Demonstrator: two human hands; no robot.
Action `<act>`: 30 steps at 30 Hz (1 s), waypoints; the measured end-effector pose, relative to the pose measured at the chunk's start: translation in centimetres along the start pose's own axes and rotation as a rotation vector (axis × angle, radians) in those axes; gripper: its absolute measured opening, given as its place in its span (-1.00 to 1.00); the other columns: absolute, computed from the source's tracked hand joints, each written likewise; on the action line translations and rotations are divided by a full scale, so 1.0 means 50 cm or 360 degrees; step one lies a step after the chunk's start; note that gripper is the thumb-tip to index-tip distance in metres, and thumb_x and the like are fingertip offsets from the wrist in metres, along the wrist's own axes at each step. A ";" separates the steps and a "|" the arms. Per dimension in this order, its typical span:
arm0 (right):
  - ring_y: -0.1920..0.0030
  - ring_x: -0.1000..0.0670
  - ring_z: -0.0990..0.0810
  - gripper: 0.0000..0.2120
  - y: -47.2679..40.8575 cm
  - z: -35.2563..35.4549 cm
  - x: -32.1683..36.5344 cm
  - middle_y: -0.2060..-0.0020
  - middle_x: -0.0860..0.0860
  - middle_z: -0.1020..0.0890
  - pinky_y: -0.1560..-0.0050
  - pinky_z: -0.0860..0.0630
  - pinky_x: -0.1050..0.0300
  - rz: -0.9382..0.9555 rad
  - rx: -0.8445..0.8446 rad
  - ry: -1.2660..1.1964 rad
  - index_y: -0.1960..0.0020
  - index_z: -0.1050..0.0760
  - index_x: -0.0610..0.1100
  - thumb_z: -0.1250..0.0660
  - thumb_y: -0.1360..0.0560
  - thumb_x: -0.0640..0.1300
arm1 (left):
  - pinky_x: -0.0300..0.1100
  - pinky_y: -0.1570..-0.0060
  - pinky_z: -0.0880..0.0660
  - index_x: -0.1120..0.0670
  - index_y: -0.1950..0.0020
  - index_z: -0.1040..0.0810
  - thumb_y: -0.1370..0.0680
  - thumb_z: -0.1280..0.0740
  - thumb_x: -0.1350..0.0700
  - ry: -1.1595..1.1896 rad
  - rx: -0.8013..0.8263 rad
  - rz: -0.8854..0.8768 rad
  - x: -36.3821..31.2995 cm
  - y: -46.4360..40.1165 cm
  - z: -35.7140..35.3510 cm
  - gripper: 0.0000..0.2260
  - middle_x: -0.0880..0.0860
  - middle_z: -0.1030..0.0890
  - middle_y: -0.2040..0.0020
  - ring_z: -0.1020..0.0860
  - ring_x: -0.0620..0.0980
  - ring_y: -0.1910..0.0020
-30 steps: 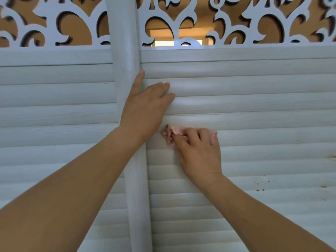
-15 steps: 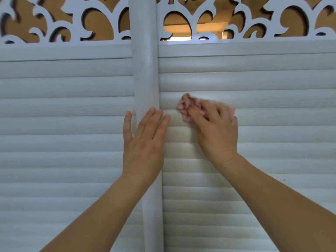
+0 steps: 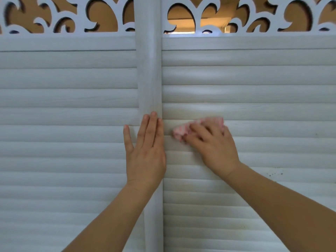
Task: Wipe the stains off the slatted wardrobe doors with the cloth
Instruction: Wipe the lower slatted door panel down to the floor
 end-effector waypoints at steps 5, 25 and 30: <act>-0.07 -0.15 -0.34 -0.59 -0.087 0.010 -0.016 -0.07 -0.03 -0.57 0.07 -0.45 -0.15 -0.0365 -0.0116 -0.0042 -0.17 -0.58 0.05 -0.16 -0.39 -0.14 | 0.24 -0.40 0.08 0.21 -0.47 -0.23 -0.42 -0.24 0.25 0.0013 0.0021 0.0014 0.000 0.002 -0.005 -0.40 0.12 -0.19 -0.50 -0.15 0.06 -0.48; 0.05 -0.17 -0.38 -0.61 0.077 0.005 -0.043 0.04 -0.09 -0.61 0.18 -0.45 -0.09 -0.0227 0.0116 0.0027 -0.13 -0.46 -0.06 -0.13 -0.33 -0.21 | 0.23 -0.40 0.15 0.26 -0.45 -0.19 -0.33 0.05 0.37 0.0054 0.0052 0.0050 -0.029 0.007 -0.012 -0.35 0.17 -0.19 -0.48 -0.13 0.11 -0.47; 0.01 -0.20 -0.38 -0.62 0.142 0.032 -0.135 0.02 -0.14 -0.60 0.22 -0.48 -0.08 -0.0486 0.0182 0.0157 -0.07 -0.57 -0.12 -0.19 -0.29 -0.23 | 0.16 -0.42 0.13 0.30 -0.40 -0.30 -0.34 0.06 0.38 0.0091 0.0078 -0.0163 -0.074 0.007 -0.011 -0.39 0.22 -0.35 -0.41 -0.22 0.14 -0.42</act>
Point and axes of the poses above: each hand's wrist, its own y-axis away from the middle knuckle, its own z-axis out of the back of the hand, x = y × z, the point moved 8 cm from there along -y, towards the middle knuckle
